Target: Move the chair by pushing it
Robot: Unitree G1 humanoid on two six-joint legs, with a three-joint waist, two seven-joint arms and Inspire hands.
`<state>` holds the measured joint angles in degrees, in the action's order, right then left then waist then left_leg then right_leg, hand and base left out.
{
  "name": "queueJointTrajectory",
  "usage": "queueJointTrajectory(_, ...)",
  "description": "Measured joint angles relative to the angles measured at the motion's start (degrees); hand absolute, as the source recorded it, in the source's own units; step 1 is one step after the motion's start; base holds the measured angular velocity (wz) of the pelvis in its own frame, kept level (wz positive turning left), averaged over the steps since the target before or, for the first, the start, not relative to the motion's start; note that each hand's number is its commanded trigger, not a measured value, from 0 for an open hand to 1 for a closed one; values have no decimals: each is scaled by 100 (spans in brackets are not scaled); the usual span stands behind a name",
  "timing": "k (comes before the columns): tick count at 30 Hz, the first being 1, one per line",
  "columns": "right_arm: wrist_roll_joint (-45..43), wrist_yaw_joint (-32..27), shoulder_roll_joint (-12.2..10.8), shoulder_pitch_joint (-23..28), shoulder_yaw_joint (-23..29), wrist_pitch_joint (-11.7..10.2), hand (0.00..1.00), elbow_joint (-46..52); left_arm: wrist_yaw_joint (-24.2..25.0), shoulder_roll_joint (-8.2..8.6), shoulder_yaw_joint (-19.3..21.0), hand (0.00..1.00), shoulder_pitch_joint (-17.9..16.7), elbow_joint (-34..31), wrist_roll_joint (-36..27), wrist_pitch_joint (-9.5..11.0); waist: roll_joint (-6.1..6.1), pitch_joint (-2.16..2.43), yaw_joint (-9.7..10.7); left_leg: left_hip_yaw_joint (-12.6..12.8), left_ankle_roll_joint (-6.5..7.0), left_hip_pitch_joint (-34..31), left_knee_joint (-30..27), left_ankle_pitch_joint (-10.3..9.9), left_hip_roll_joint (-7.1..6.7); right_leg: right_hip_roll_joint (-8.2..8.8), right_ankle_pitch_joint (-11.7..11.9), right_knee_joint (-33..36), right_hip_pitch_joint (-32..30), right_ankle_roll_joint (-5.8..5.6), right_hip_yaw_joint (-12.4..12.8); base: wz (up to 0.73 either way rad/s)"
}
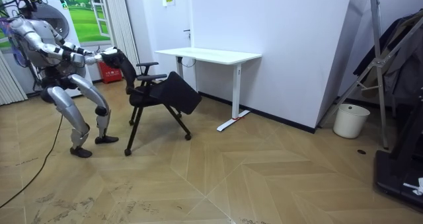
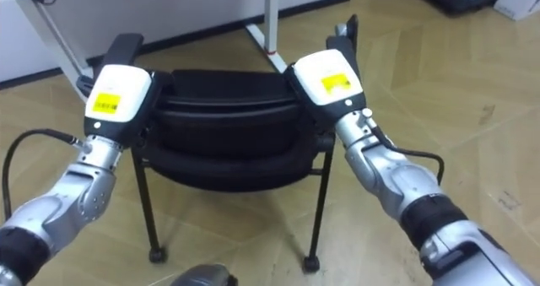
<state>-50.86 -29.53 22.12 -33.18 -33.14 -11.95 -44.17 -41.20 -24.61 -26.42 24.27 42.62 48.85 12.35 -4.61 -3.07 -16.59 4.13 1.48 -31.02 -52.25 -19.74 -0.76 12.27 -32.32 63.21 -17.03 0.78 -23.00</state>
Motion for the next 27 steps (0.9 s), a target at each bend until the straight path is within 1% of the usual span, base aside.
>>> queueJointTrajectory(1,5,-54,0,-9,22,33,100,-3,17,12,33,100,121,20,68,2,60,-2,22,-194,0,-69,-181,-121,-1,-27,171,211,-35,103,-83,31)
queueJointTrajectory(2,9,-79,-9,-13,40,73,100,-8,26,11,35,100,178,38,83,2,82,0,25,-303,5,-70,-217,-154,0,-50,286,307,-64,140,-79,43)
queueJointTrajectory(3,82,-127,-29,-38,59,153,100,-37,5,23,44,100,301,146,167,5,98,-26,28,-494,-3,8,-225,-198,11,-96,552,513,-197,119,-19,29)
queueJointTrajectory(4,151,-161,-84,-96,2,203,100,-80,-82,48,62,100,377,236,206,2,135,-61,-17,-722,-50,40,-202,-229,4,-270,413,471,-411,12,263,16)
queueJointTrajectory(5,158,-166,-113,-155,-35,221,100,-101,-127,41,90,100,387,262,206,-3,143,-66,-55,-794,-86,43,-191,-230,5,-331,312,313,-544,-1,375,-7)
queueJointTrajectory(6,160,-166,-163,-293,-126,278,100,-133,-200,23,151,100,425,338,197,-8,149,-67,-121,-920,-183,38,-195,-228,-25,-326,259,-193,-842,11,538,-7)
queueJointTrajectory(7,151,-165,-224,-434,-178,297,100,-178,-211,-25,249,100,440,347,188,-8,72,-72,-126,-1057,-274,-41,-260,-284,-167,-178,570,-605,-1017,291,577,7)
queueJointTrajectory(8,143,-167,-250,-472,-170,310,100,-191,-205,-47,297,100,440,345,193,-13,39,-70,-118,-1102,-310,-78,-311,-315,-206,-120,503,-572,-1005,392,514,25)
queueJointTrajectory(9,137,-161,-329,-587,-195,325,100,-217,-204,-46,385,100,445,321,199,-29,5,-93,-135,-1089,-348,-126,-350,-344,-187,-100,419,-570,-979,499,360,33)
queueJointTrajectory(10,138,-158,-356,-655,-221,334,100,-269,-204,-55,407,100,456,309,199,-47,-7,-103,-136,-1147,-374,-132,-340,-332,-169,-118,385,-617,-922,544,250,29)
queueJointTrajectory(11,139,-158,-368,-687,-239,334,100,-298,-214,-60,412,100,455,301,199,-64,-23,-110,-149,-1163,-390,-125,-331,-321,-158,-140,367,-644,-896,554,228,20)
queueJointTrajectory(12,155,-159,-379,-757,-296,333,100,-348,-249,-48,424,100,455,288,201,-78,-65,-128,-223,-1149,-397,-102,-319,-321,-115,-161,324,-665,-862,594,205,9)
queueJointTrajectory(14,229,-159,-386,-799,-391,390,100,-365,-289,-35,424,100,448,283,206,-133,-78,-137,-288,-1138,-410,-61,-310,-328,-61,-198,278,-725,-763,616,138,8)
queueJointTrajectory(15,245,-159,-387,-798,-429,416,100,-339,-335,-42,423,100,422,270,213,-142,-90,-143,-354,-1077,-411,-31,-304,-329,22,-238,260,-773,-705,626,127,7)
queueJointTrajectory(16,256,-159,-392,-795,-452,441,100,-318,-369,-44,424,100,410,263,220,-161,-97,-145,-391,-1067,-412,-21,-303,-327,41,-242,234,-808,-650,646,70,12)
queueJointTrajectory(17,261,-159,-394,-792,-450,449,100,-313,-375,-45,422,100,410,253,226,-178,-95,-146,-381,-1070,-412,-16,-296,-327,43,-241,221,-830,-611,647,16,27)
queueJointTrajectory(18,280,-159,-401,-788,-454,455,100,-320,-392,-47,408,100,413,243,241,-204,-115,-156,-365,-1070,-412,18,-264,-327,47,-236,195,-865,-526,638,-65,34)
queueJointTrajectory(19,335,-160,-413,-789,-516,494,100,-323,-456,-66,356,100,411,244,243,-247,-155,-181,-373,-1071,-413,70,-232,-327,47,-234,167,-896,-446,631,-107,31)
queueJointTrajectory(20,364,-160,-413,-789,-546,512,100,-319,-484,-69,339,100,407,244,244,-270,-160,-183,-373,-1078,-413,84,-232,-327,52,-235,154,-918,-403,635,-144,24)
queueJointTrajectory(21,372,-161,-430,-788,-564,516,100,-318,-541,-81,313,100,394,234,243,-317,-178,-170,-372,-1081,-413,91,-229,-326,60,-239,128,-944,-352,633,-193,24)
queueJointTrajectory(23,362,-163,-452,-781,-557,548,100,-336,-594,-104,305,100,336,156,246,-428,-189,-175,-356,-1098,-413,146,-223,-326,51,-240,81,-967,-264,620,-236,20)
queueJointTrajectory(24,359,-163,-483,-758,-554,562,100,-336,-618,-110,305,100,301,115,261,-485,-214,-179,-359,-1147,-413,176,-225,-326,26,-240,50,-982,-206,610,-264,17)
queueJointTrajectory(25,352,-163,-486,-731,-543,561,100,-316,-623,-112,304,100,286,100,283,-504,-246,-156,-352,-1167,-413,171,-216,-324,15,-244,28,-996,-192,602,-289,18)
queueJointTrajectory(27,267,-162,-523,-732,-484,558,100,-313,-641,-110,289,100,247,46,292,-572,-241,-145,-345,-1202,-416,170,-229,-321,-2,-260,-26,-992,-160,577,-309,17)
